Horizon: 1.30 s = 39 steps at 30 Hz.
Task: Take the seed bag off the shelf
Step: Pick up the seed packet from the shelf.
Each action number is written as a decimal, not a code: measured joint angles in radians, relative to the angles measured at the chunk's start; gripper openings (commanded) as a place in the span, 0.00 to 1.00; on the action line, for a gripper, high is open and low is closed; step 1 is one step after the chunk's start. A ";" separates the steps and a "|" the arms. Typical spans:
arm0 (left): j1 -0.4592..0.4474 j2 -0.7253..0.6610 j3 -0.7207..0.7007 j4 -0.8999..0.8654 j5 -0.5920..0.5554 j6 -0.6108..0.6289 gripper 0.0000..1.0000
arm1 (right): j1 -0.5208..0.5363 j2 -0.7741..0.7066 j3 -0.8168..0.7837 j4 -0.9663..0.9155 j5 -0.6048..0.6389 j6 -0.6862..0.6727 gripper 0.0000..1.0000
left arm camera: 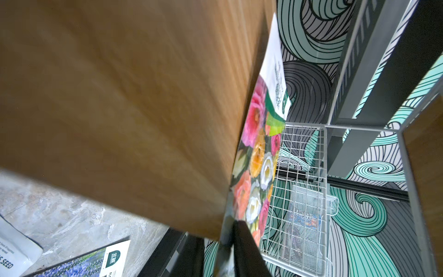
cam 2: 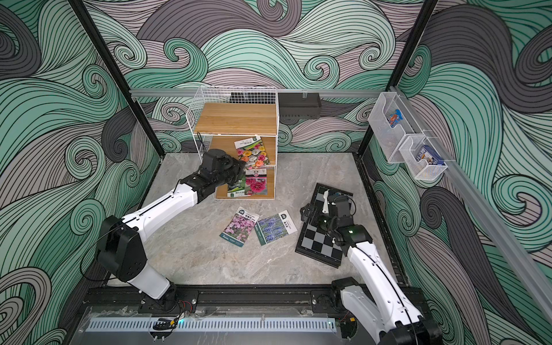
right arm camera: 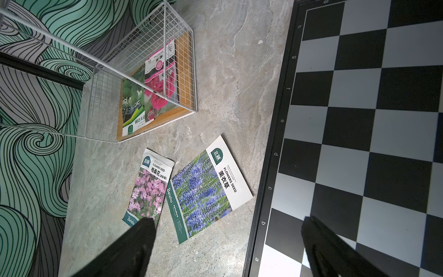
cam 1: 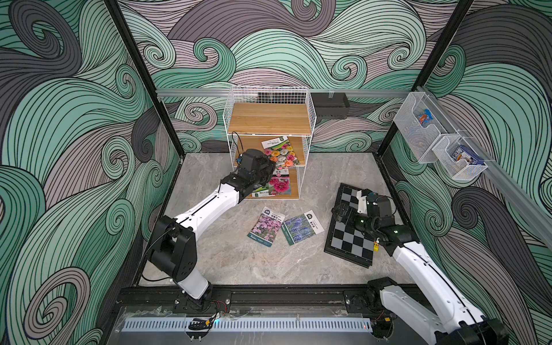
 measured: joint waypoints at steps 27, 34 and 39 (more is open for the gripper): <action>0.081 -0.198 -0.087 -0.092 0.262 0.029 0.00 | 0.000 -0.002 0.000 0.000 0.000 -0.002 0.99; 0.099 -0.318 -0.154 -0.281 0.414 0.122 0.00 | 0.000 0.005 0.000 0.000 0.000 -0.004 0.99; 0.124 -0.399 -0.393 -0.299 0.521 0.161 0.00 | 0.000 0.006 0.000 0.000 -0.001 -0.004 0.99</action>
